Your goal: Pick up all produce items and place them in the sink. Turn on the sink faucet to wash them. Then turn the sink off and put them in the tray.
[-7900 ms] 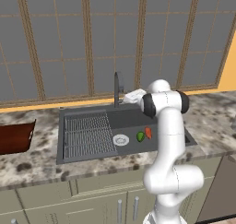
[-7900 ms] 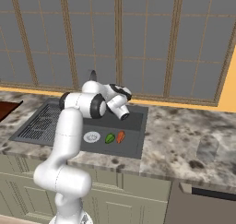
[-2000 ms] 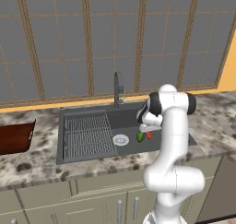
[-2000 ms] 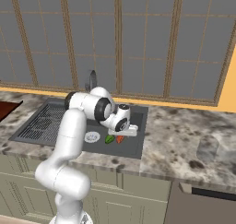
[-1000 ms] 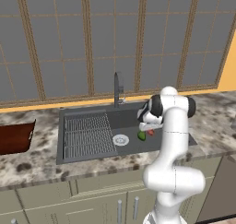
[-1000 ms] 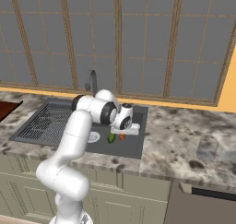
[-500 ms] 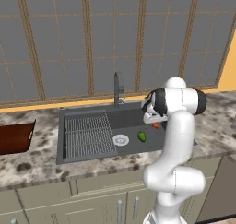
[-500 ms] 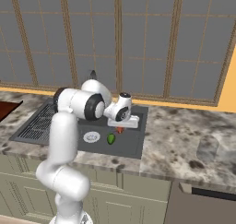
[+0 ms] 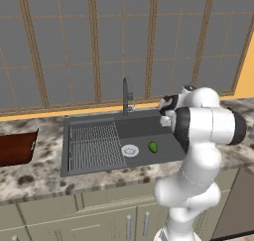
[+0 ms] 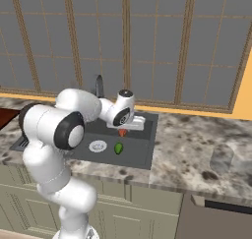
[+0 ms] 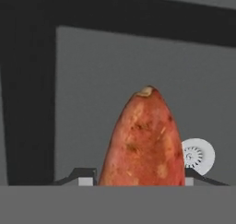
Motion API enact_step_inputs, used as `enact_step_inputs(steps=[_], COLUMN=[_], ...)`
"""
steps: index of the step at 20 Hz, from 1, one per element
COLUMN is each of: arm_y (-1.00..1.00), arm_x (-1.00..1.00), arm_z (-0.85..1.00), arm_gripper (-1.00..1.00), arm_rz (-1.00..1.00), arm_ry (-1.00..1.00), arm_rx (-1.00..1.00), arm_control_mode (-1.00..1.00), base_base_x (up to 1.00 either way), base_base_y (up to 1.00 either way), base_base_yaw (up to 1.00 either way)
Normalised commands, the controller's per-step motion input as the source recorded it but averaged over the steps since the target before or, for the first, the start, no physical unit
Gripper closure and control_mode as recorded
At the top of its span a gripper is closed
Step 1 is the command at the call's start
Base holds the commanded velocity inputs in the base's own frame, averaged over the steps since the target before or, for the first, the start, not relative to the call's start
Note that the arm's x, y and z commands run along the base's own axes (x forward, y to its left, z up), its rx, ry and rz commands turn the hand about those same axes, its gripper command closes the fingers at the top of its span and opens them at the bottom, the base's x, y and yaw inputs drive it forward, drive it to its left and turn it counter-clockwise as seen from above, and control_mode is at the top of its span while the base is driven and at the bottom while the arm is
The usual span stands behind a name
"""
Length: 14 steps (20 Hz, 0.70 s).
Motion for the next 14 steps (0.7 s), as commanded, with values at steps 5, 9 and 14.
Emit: enact_step_inputs(steps=[5,9,14], arm_y=[0.0,0.0,0.1], arm_x=[-0.63,-0.59,-0.64], arm_z=[1.0,0.93,0.64], arm_gripper=[1.0,1.0,1.0], arm_rz=[0.0,0.0,0.03], arm_ry=[-0.15,-0.16,-0.08], arm_rx=[-0.02,-0.02,-0.02], arm_control_mode=[-1.0,-1.0,-1.0], base_base_x=[0.0,0.0,0.0], base_base_y=[0.0,0.0,0.0], base_base_yaw=[0.0,0.0,0.0])
